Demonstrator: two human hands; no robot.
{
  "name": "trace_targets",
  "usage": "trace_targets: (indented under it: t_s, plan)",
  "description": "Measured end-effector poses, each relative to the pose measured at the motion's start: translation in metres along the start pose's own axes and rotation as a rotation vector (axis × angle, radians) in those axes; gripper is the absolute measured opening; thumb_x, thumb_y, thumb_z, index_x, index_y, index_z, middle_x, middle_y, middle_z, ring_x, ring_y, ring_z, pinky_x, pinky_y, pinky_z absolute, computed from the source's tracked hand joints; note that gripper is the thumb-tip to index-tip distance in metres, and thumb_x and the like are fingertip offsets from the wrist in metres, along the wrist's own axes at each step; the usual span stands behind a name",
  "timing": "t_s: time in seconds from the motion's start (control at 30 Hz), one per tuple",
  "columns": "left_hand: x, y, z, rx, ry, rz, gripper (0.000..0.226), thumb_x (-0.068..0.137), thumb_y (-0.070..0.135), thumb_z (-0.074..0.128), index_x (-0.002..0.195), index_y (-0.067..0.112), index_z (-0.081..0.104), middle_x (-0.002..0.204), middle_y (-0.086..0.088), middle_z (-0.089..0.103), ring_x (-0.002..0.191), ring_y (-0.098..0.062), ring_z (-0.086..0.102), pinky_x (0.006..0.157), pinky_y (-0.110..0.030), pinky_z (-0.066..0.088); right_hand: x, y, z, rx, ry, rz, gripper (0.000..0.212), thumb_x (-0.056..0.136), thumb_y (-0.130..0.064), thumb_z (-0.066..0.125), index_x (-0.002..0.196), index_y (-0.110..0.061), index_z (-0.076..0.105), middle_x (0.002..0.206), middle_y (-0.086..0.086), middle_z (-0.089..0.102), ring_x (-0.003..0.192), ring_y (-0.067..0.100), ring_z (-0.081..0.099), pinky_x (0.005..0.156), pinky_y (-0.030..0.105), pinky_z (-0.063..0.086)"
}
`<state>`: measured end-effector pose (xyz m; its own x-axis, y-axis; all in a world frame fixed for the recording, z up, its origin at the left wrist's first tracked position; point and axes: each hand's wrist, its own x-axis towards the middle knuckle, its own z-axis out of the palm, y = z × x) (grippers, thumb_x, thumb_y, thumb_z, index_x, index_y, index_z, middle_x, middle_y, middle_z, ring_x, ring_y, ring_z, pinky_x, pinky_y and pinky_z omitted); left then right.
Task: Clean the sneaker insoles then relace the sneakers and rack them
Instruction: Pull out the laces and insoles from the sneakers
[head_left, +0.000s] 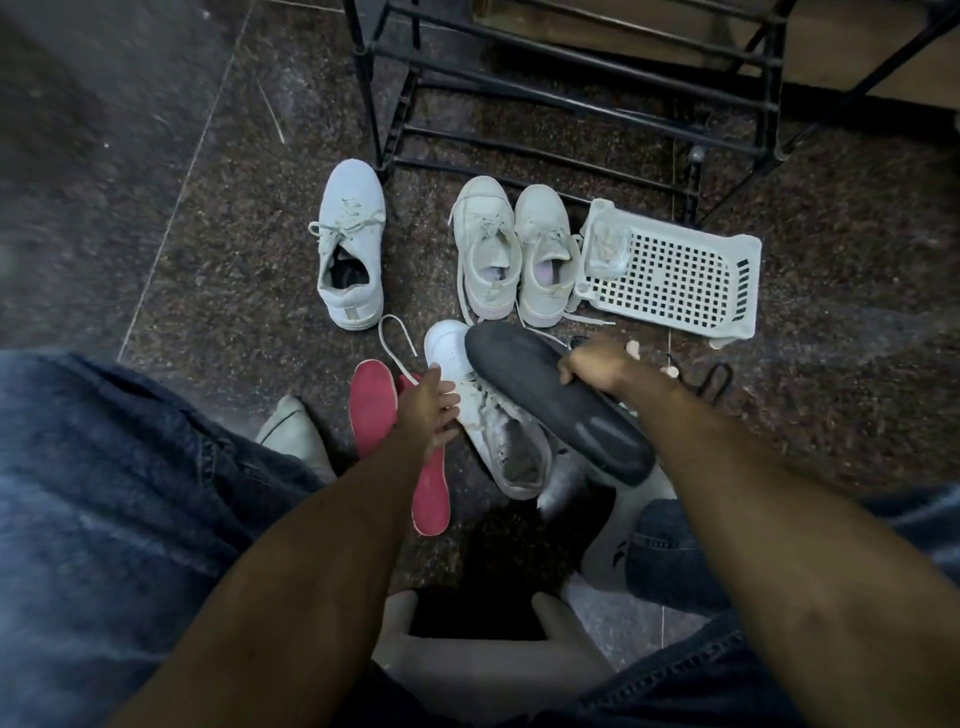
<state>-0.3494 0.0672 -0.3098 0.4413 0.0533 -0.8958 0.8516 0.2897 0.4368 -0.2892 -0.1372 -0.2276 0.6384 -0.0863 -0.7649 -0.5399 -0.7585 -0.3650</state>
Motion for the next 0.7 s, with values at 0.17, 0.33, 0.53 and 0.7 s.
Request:
trace_targets:
  t_s: [0.17,0.33,0.53,0.7]
  plan:
    - [-0.005,-0.003,-0.003,-0.041,-0.032,0.059,0.027,0.095,0.04,0.054,0.109,0.018,0.057,0.099,-0.004,0.065,0.087,-0.018,0.066,0.077,-0.034,0.055,-0.003,-0.01,0.066,0.239,-0.13,-0.018,0.018,0.083,-0.009,0.065,0.098,0.0,0.067,0.087,0.011,0.062,0.079,0.025,0.06,0.061,0.026,0.042]
    - [0.024,-0.013,-0.024,-0.039,0.406,0.196,0.037,0.076,0.015,0.061,0.111,0.003,0.065,0.096,-0.018,0.067,0.083,-0.032,0.066,0.073,-0.04,0.056,0.0,-0.004,0.097,0.108,-0.061,-0.076,0.031,0.087,-0.04,0.058,0.09,-0.011,0.069,0.088,0.011,0.071,0.077,0.029,0.067,0.074,0.036,0.055]
    - [0.038,-0.029,-0.038,-0.19,0.595,0.108,0.045,0.077,0.017,0.049,0.118,0.008,0.064,0.11,-0.011,0.067,0.1,-0.03,0.065,0.091,-0.047,0.053,-0.004,0.024,0.108,-0.361,0.253,-0.043,0.053,0.086,-0.044,0.064,0.124,-0.012,0.049,0.121,0.011,0.057,0.107,0.031,0.059,0.081,0.037,0.051]
    - [0.037,-0.036,-0.035,-0.216,0.562,0.003,0.042,0.085,0.014,0.052,0.127,0.006,0.055,0.119,-0.013,0.062,0.104,-0.033,0.063,0.09,-0.052,0.052,0.003,0.034,0.104,-0.475,0.126,-0.06,0.037,0.094,-0.033,0.058,0.127,-0.015,0.052,0.13,0.013,0.058,0.116,0.033,0.057,0.089,0.037,0.045]
